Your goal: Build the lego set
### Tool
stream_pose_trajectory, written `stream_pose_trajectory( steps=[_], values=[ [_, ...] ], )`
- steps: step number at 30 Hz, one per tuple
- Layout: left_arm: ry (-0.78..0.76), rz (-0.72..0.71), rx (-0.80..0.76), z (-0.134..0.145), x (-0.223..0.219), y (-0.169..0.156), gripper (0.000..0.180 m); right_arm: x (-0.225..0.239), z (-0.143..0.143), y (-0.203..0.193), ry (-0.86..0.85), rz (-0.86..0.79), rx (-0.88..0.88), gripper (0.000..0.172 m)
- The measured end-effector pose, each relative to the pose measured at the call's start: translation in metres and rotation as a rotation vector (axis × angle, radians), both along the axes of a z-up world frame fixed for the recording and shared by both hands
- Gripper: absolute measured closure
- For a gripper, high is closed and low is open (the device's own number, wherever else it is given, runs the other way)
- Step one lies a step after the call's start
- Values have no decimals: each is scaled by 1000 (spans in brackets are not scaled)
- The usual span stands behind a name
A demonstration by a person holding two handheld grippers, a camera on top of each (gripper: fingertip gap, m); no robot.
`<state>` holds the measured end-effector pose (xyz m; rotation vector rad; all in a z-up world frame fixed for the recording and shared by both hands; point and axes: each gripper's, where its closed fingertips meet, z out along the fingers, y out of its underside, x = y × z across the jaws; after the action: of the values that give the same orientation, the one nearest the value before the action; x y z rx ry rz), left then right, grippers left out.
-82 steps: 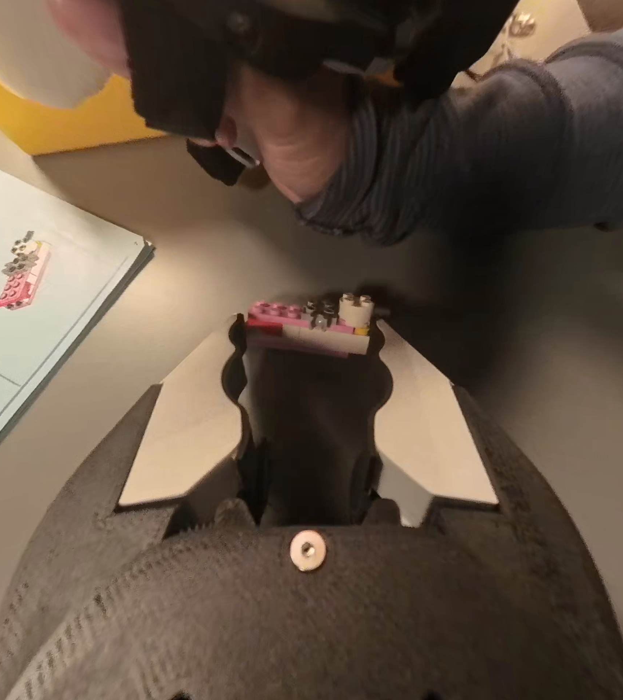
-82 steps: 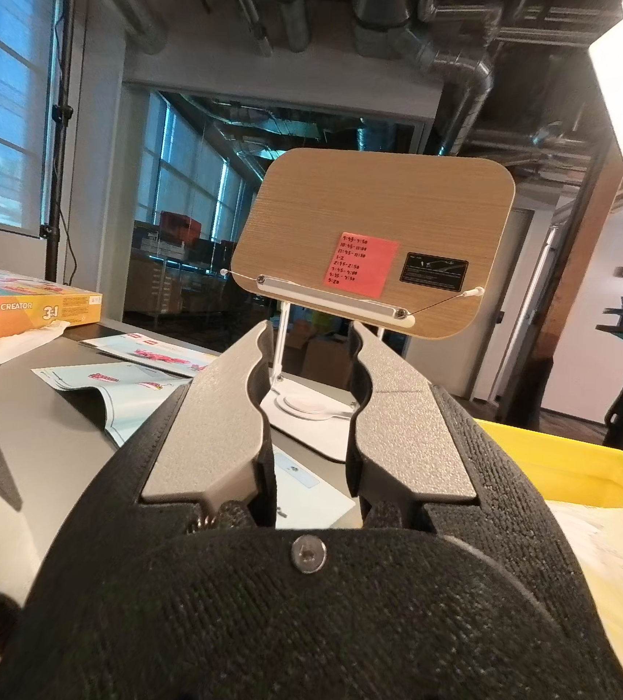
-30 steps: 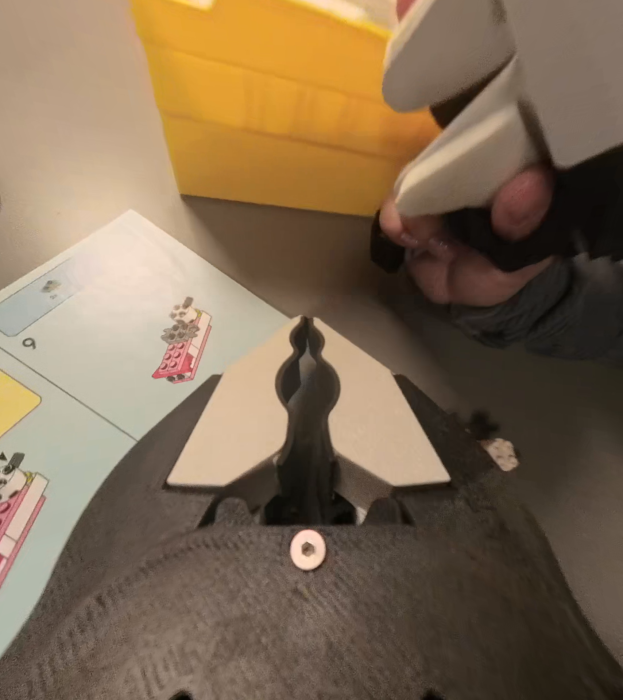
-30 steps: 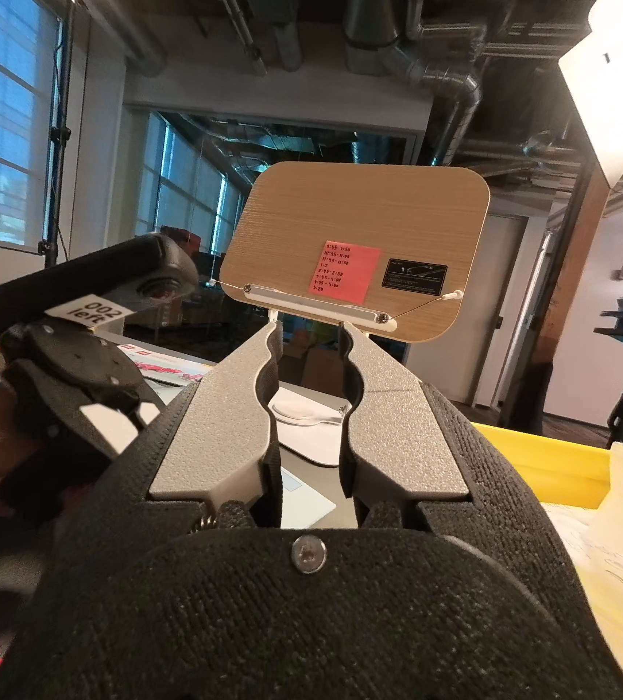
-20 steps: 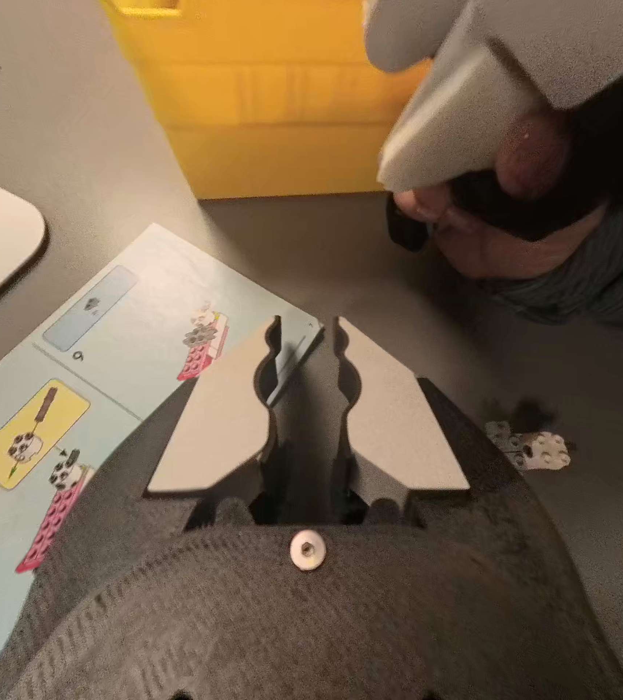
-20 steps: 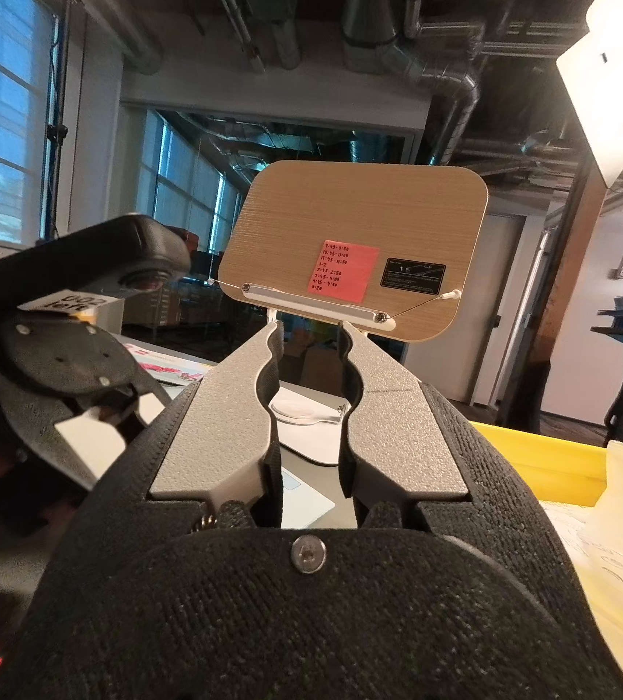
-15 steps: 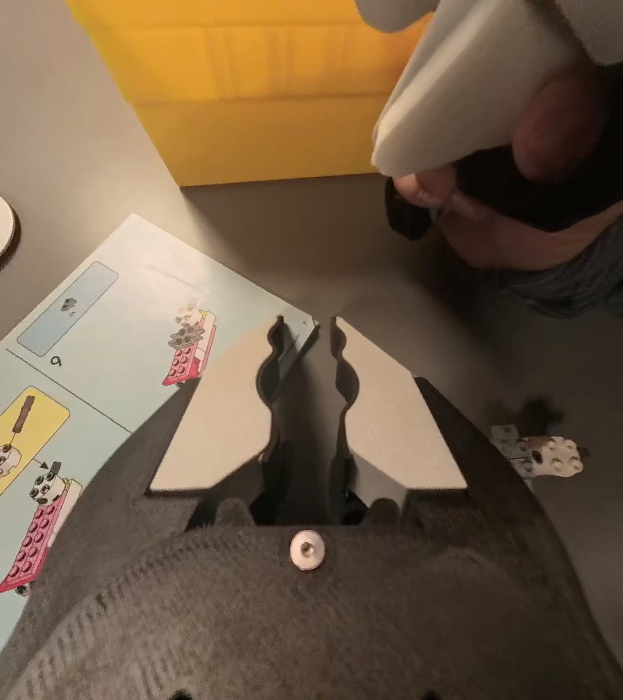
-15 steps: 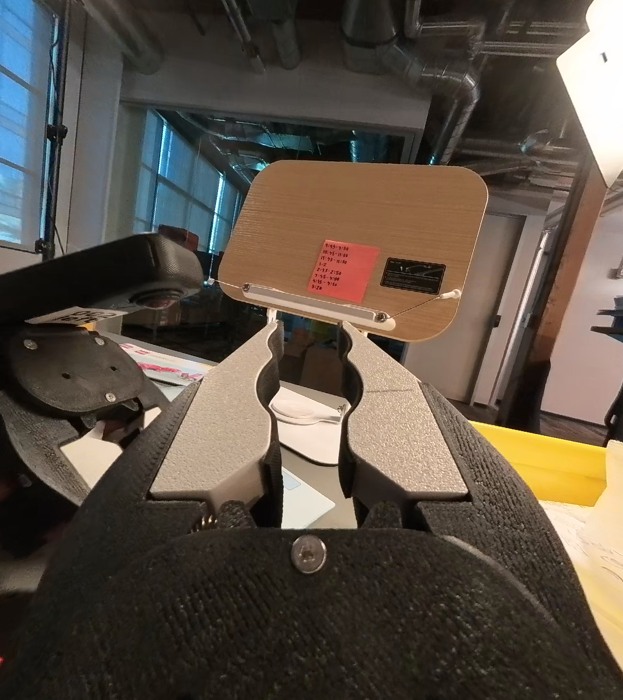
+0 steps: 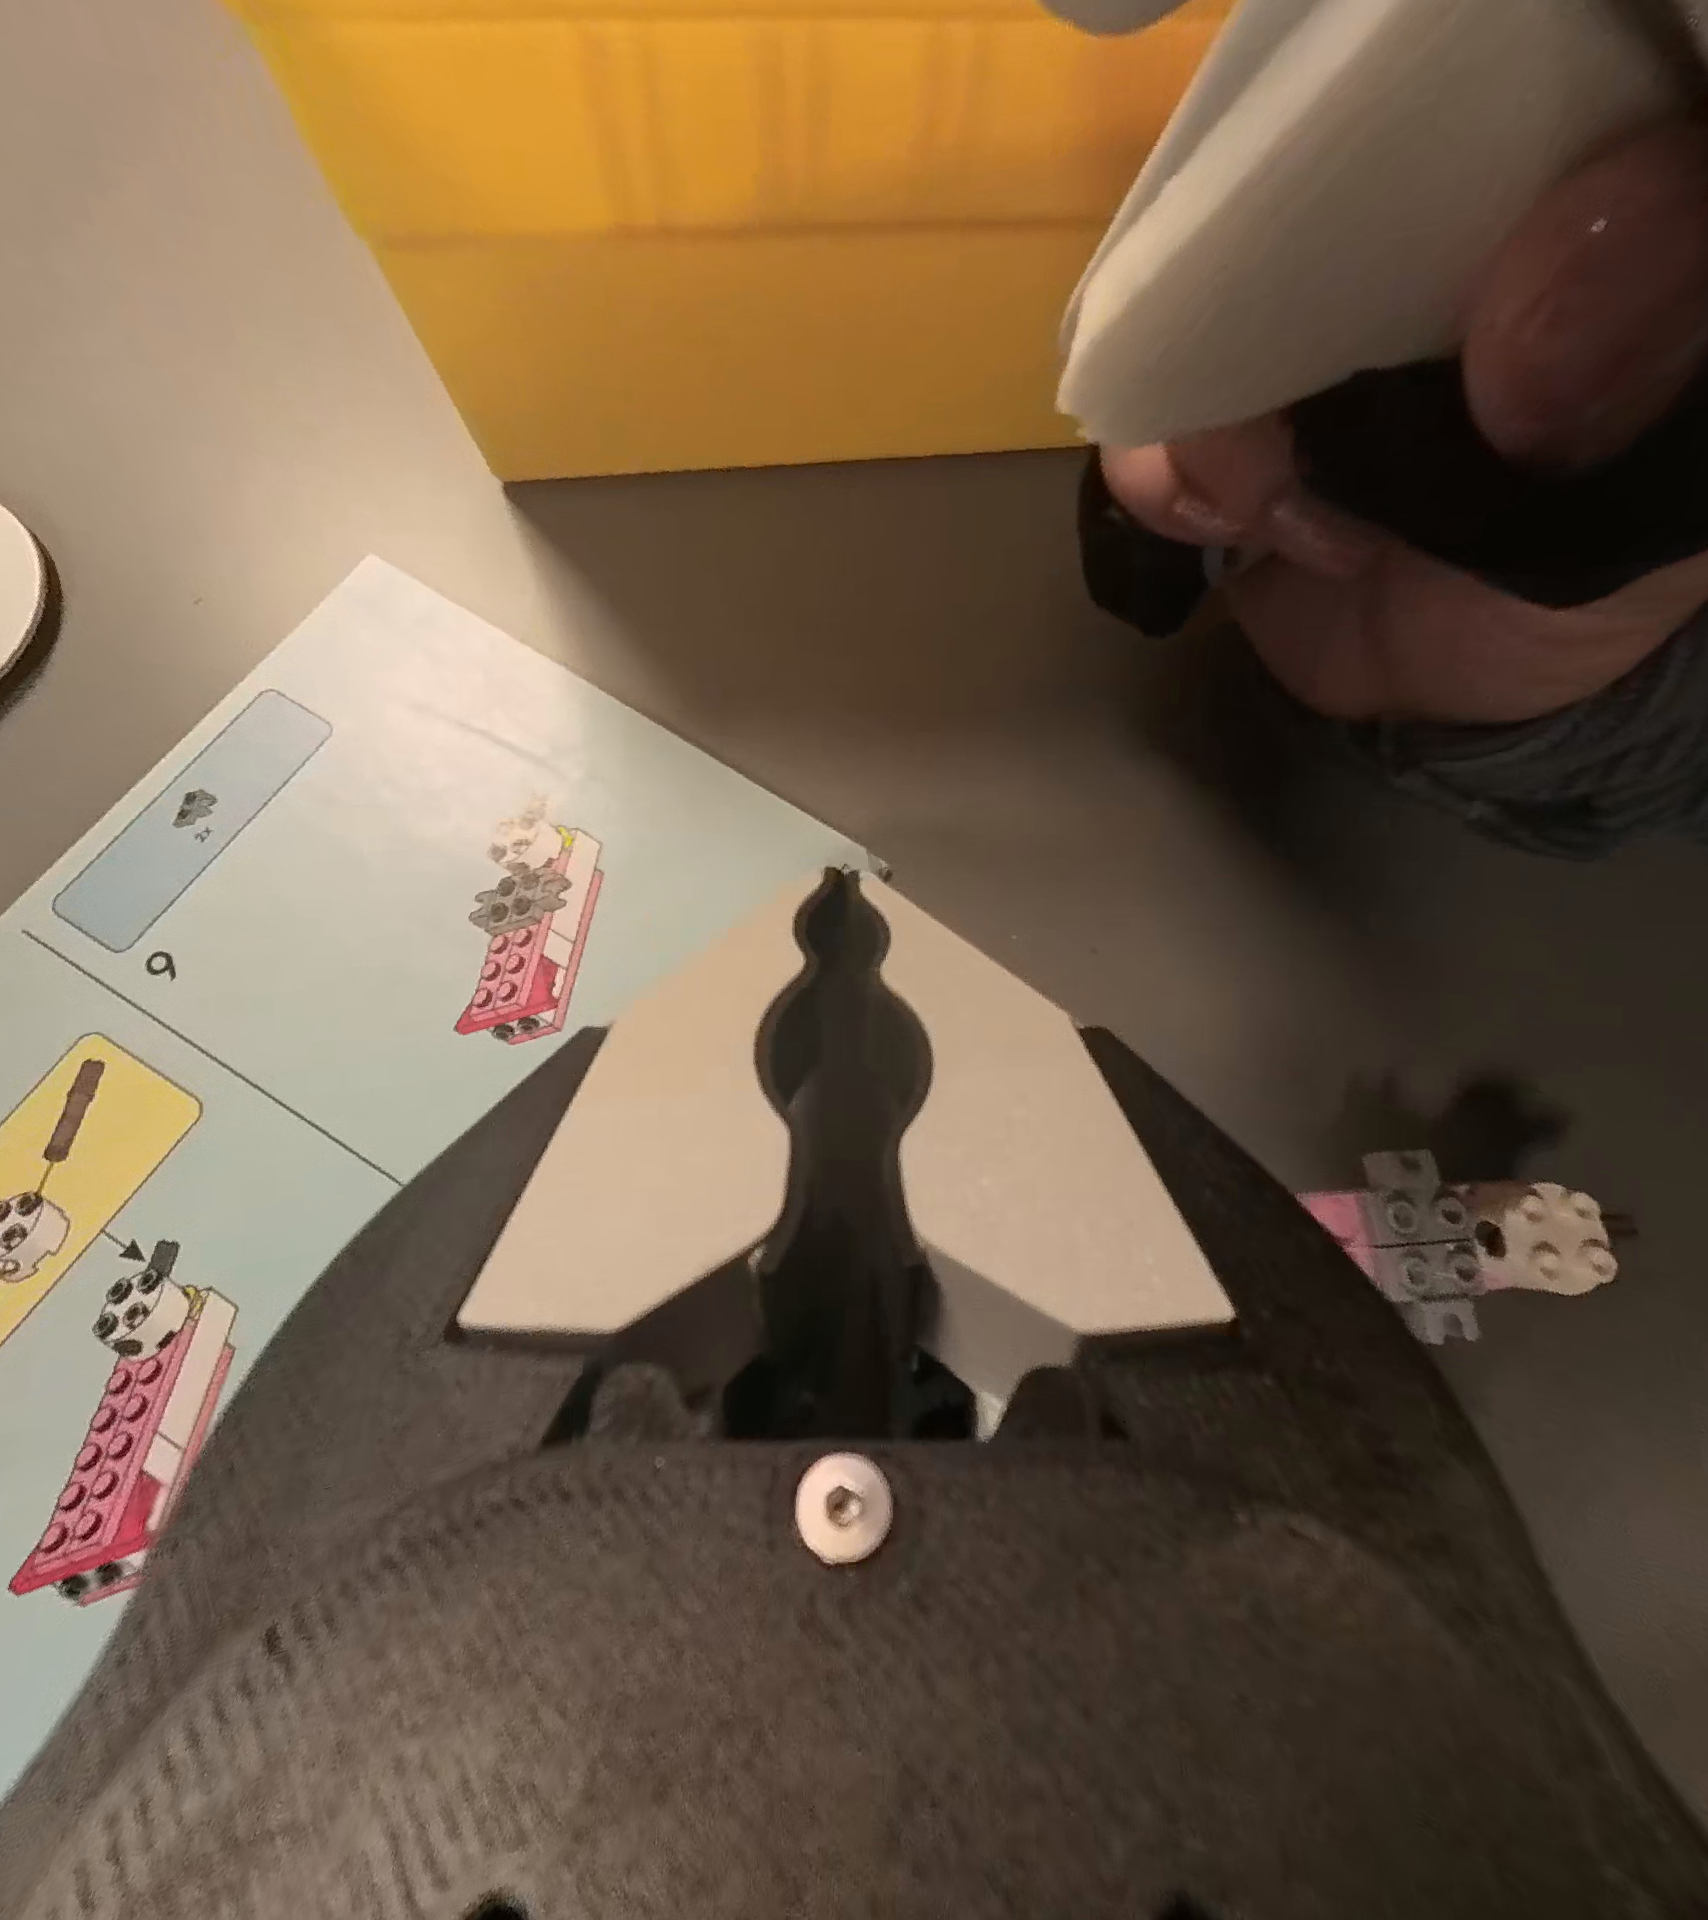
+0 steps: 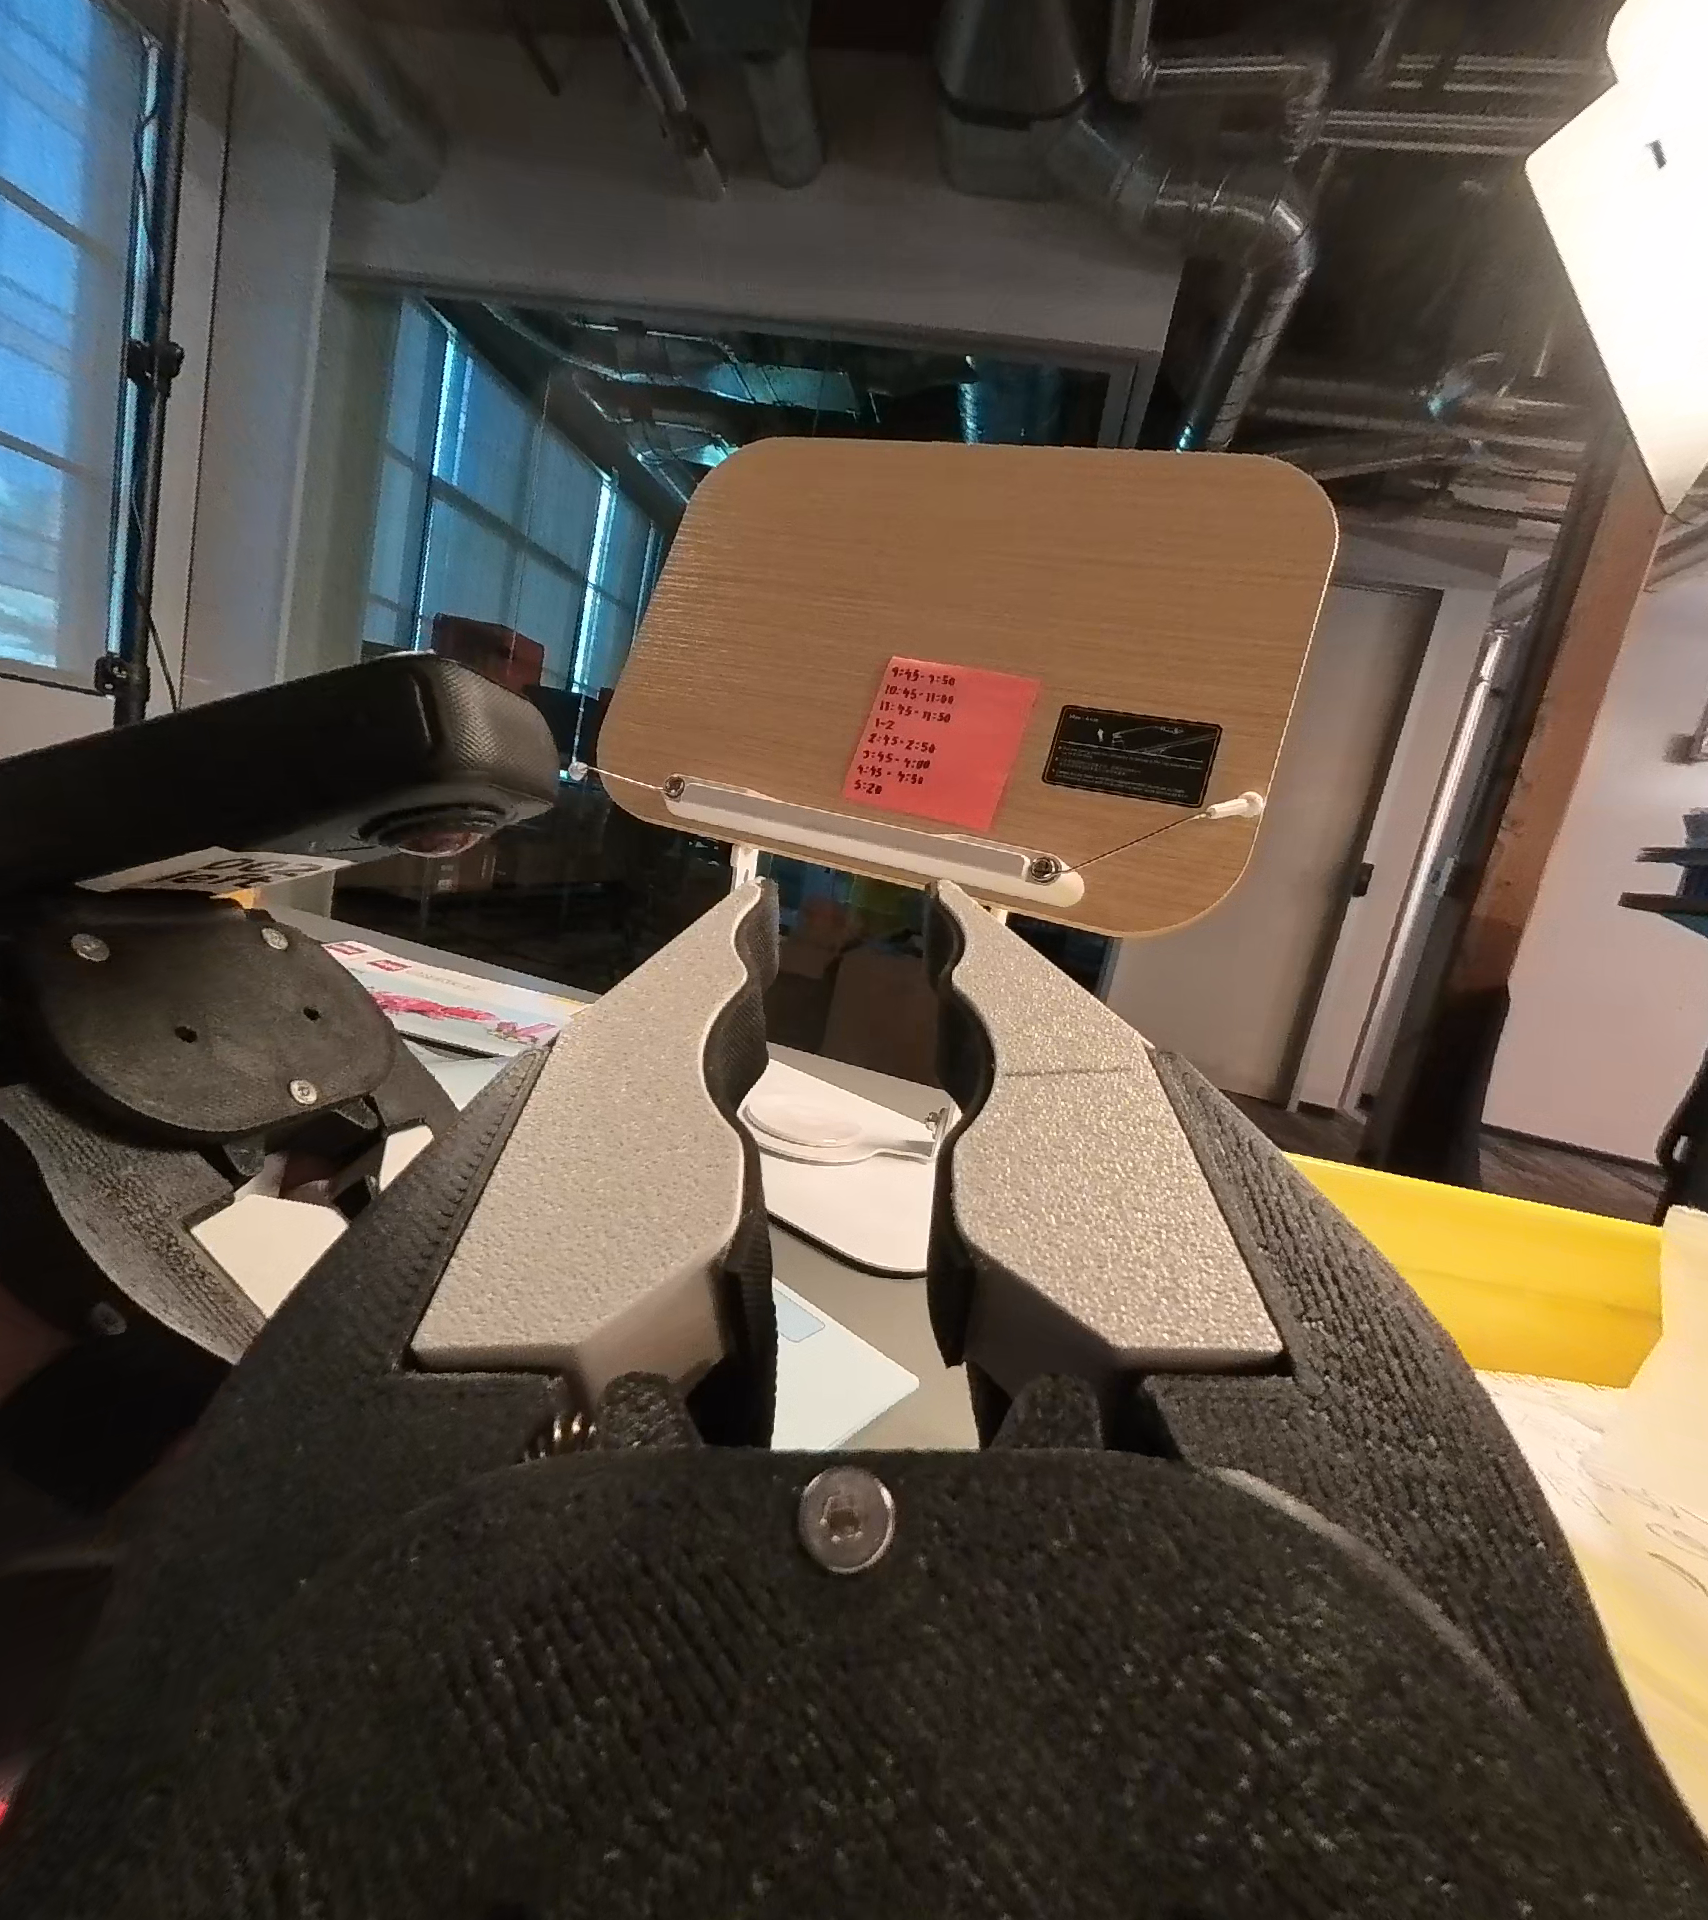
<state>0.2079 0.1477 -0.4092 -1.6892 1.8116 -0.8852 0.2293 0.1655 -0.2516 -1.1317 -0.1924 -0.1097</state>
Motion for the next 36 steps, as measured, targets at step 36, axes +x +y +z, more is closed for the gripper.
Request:
stream_pose_trajectory(
  steps=[36],
  values=[
    [-168,528,143,51,-45,97,180,0,1,-1,-5,-6,-1,147]
  ],
)
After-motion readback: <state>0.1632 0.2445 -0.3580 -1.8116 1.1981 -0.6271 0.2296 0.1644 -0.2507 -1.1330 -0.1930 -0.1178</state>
